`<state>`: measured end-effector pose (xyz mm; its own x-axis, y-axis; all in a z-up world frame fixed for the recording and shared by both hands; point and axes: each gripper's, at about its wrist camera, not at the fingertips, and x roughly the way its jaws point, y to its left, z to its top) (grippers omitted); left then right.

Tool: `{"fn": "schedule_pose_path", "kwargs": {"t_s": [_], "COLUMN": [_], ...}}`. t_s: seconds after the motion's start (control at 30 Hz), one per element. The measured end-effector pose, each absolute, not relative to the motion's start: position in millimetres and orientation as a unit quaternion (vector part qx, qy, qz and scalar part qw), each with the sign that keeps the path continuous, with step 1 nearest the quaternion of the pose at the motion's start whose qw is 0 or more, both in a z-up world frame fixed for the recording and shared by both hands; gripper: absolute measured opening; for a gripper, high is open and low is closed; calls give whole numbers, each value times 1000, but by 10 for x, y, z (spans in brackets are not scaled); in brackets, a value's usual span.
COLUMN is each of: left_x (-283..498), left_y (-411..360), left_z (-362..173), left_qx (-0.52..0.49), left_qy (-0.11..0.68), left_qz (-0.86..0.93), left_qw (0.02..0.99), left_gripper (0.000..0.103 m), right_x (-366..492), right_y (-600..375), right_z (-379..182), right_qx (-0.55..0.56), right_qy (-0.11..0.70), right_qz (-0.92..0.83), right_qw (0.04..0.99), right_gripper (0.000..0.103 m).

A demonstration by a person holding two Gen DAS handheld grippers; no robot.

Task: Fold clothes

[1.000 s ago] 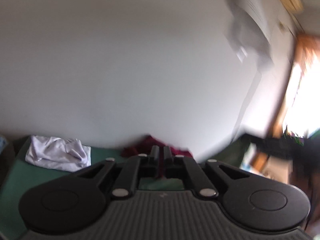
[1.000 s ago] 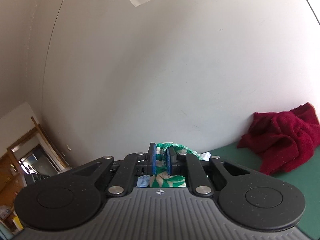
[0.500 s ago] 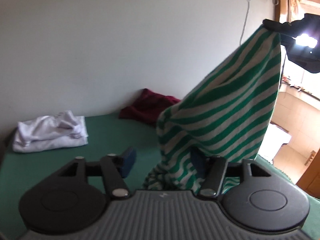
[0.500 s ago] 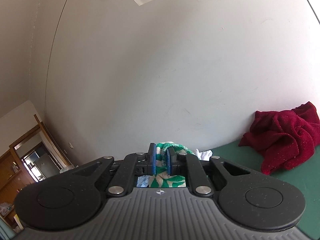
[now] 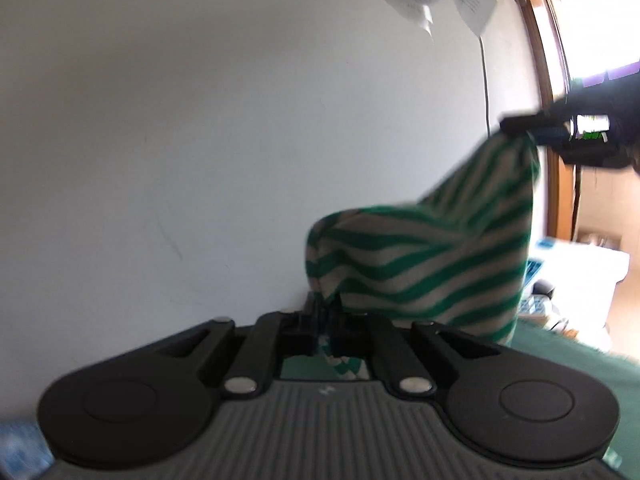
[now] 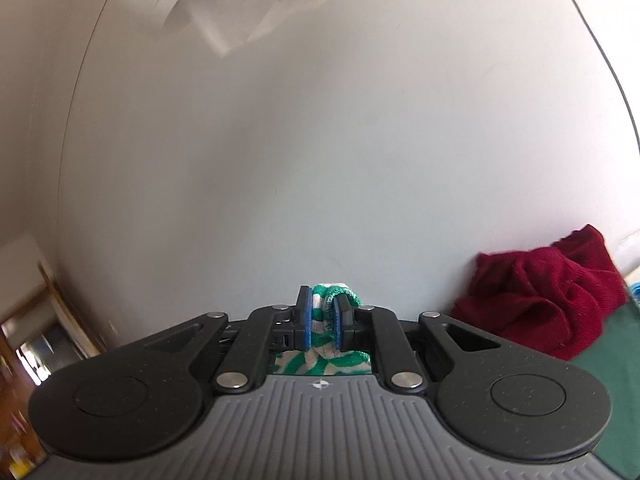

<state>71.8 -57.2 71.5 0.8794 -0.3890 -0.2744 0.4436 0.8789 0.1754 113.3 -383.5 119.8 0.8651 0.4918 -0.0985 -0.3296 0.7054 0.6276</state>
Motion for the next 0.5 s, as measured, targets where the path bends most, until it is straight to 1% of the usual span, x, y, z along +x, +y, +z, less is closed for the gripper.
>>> {"fn": "schedule_pose_path", "kwargs": {"t_s": [0.13, 0.33, 0.5], "left_x": [614, 454, 137], "left_y": [-724, -680, -593], "left_z": [665, 501, 367], "left_qx": [177, 183, 155], "left_qy": [109, 118, 140], "left_qz": [-207, -192, -207], "left_qw": [956, 957, 956], "left_gripper": [0, 0, 0], "right_x": [1282, 1104, 691], "right_y": [-3818, -3924, -3995], "right_z": [1190, 1109, 905], "right_qx": [305, 318, 315], "right_qy": [133, 133, 157], "right_qz": [216, 233, 254], "right_qw": [918, 909, 901], "right_gripper": [11, 11, 11]}}
